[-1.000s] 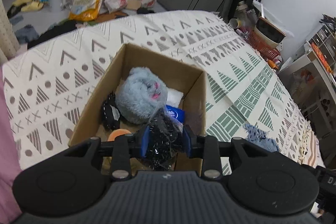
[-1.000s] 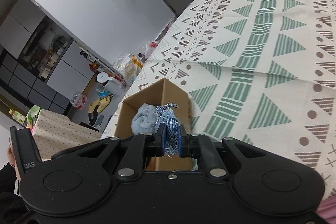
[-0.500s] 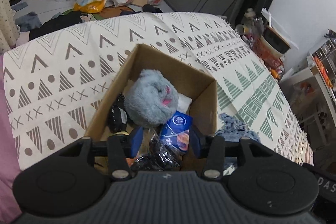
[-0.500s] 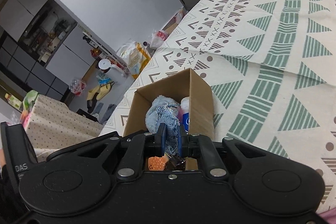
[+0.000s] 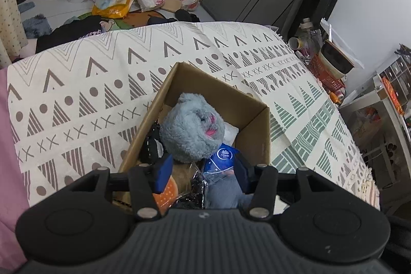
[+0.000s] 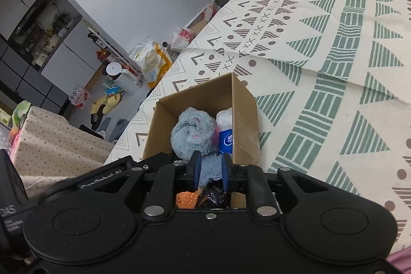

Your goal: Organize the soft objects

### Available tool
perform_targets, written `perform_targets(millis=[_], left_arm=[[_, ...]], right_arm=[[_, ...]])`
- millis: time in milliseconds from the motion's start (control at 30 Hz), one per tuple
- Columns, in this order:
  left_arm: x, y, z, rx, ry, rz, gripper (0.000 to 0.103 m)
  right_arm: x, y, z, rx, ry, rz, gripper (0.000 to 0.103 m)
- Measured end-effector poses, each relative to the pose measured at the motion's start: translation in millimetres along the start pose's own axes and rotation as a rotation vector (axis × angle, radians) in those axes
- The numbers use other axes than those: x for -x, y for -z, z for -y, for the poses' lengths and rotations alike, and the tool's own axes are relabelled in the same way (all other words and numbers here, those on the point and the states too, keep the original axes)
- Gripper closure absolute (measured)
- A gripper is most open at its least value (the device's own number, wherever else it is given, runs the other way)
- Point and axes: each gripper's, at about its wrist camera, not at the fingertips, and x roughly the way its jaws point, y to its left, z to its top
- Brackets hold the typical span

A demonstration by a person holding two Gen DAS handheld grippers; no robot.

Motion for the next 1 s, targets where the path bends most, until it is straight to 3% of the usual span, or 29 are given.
perform_targets(millis=[233, 400, 500, 567, 1000], left_arm=[[0, 1, 5, -0.036, -0.086, 0.004, 0.035], [13, 6, 21, -0.127, -0.141, 0.04, 0.024], [24, 8, 34, -0.157, -0.114, 0.038, 0.021], [32, 8, 42, -0.174, -0.099, 0.038, 0.02], [86, 26, 75, -0.257, -0.096, 0.077, 0.011]], right_arm=[[25, 2, 8, -0.013, 0.022, 0.022, 0.078], [46, 5, 18, -0.02, 0.039, 0.04, 0.074], [61, 8, 23, -0.019, 0.045, 0.059, 0.067], [72, 9, 26, -0.022, 0.049, 0.079, 0.056], [132, 15, 40, -0.023, 0.043, 0.151, 0.039]])
